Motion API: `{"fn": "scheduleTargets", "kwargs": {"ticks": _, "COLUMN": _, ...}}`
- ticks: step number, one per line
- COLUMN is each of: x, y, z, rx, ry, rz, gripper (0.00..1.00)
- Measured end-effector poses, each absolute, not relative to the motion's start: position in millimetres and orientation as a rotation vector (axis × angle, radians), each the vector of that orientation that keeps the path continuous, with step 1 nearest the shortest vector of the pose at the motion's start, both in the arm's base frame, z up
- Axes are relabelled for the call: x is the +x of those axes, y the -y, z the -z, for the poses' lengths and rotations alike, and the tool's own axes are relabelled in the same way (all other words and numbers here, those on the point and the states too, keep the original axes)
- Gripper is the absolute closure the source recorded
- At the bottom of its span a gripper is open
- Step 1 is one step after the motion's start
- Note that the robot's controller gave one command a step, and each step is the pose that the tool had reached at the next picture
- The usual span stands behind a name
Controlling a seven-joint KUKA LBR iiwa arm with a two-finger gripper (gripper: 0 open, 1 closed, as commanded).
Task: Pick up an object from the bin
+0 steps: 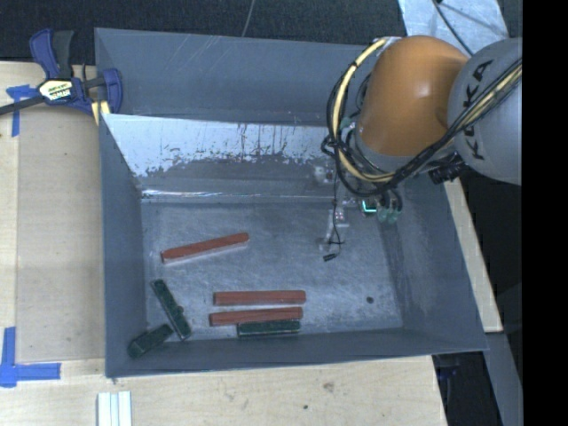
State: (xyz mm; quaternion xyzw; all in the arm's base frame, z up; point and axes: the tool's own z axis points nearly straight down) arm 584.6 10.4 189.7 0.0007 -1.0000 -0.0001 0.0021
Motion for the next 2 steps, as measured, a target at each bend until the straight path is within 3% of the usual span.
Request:
{"fn": "scheduleTargets", "kwargs": {"ticks": 1, "x": 586.3, "y": -10, "z": -194, "rx": 0.002, "ry": 3.145, "rz": 0.001, "gripper": 0.00}}
{"fn": "scheduleTargets", "kwargs": {"ticks": 2, "x": 597.1, "y": -33, "z": -161, "rx": -0.101, "ry": 3.151, "rz": 0.000, "gripper": 0.00}}
